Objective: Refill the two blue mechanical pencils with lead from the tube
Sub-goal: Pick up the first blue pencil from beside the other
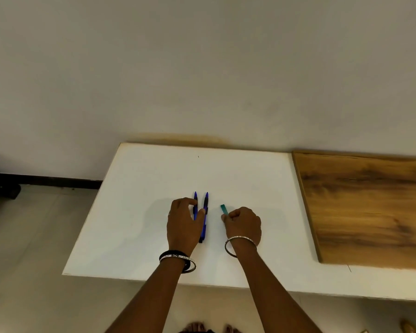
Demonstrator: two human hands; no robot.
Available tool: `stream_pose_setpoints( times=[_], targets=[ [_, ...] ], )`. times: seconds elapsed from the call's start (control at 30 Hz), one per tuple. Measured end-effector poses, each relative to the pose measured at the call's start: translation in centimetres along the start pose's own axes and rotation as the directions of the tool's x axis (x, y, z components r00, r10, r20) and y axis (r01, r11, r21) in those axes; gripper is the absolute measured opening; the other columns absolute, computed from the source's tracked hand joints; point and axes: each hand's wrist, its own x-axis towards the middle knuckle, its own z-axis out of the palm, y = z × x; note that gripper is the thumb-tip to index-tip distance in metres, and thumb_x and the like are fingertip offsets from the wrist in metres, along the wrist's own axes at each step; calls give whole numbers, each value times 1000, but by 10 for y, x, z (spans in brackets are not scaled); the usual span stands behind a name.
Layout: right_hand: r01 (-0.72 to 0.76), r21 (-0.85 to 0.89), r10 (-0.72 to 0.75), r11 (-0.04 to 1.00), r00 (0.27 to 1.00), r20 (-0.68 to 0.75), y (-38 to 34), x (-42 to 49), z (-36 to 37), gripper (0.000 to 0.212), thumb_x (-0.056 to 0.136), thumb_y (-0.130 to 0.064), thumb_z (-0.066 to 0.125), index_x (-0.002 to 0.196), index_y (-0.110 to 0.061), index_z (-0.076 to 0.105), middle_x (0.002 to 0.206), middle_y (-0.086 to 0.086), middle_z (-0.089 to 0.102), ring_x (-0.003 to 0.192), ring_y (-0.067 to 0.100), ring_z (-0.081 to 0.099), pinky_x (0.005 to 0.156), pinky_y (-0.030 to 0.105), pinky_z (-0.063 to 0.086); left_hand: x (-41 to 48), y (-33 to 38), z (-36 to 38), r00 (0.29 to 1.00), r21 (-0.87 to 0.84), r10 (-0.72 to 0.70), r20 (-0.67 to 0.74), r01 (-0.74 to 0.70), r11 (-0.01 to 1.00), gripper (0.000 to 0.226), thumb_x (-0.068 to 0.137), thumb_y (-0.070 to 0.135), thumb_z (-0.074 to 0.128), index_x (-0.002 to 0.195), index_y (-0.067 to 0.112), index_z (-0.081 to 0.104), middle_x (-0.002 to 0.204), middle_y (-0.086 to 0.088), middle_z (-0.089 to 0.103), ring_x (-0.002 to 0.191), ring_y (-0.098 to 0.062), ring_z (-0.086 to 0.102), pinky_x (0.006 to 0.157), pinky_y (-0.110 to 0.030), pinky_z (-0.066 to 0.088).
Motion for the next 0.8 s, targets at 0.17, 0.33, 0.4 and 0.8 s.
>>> stream_pose_setpoints(
  times=[0.17, 0.33, 0.4, 0.8],
  targets=[
    [-8, -26, 10, 1000, 997, 74, -3, -15, -11, 24, 87, -30, 67, 100, -10, 70, 104, 5, 71, 105, 26, 62, 88, 37, 52, -28, 2, -23, 999, -55, -8, 36, 10, 998, 20, 87, 24, 66, 105, 16, 65, 113, -3, 61, 100, -17, 58, 79, -22, 40],
    [-72, 138, 63, 988, 996, 69, 2, -33, -23, 26, 77, -18, 79, 96, -9, 64, 96, 9, 71, 91, 26, 66, 74, 28, 48, -46, 2, -42, 996, -90, -36, 77, 43, 995, 15, 88, 23, 63, 102, 18, 67, 110, -3, 62, 103, -19, 59, 79, -24, 39],
    [-65, 161, 55, 985, 996, 67, 6, -35, -22, 29, 75, -18, 80, 97, -10, 63, 94, 9, 71, 92, 26, 66, 73, 25, 44, -47, 2, -43, 996, -102, -41, 85, 50, 994, 15, 88, 22, 63, 102, 17, 67, 109, -3, 63, 103, -20, 60, 80, -26, 43],
    [40, 142, -34, 989, 999, -43, 23, -23, 0, 11, 81, -16, 74, 90, -13, 69, 95, 7, 70, 89, 23, 65, 76, 29, 48, -40, 10, -12, 975, -258, -221, -16, 210, 943, 17, 89, 18, 61, 105, 13, 66, 111, -4, 67, 102, -21, 61, 85, -33, 50]
  ],
)
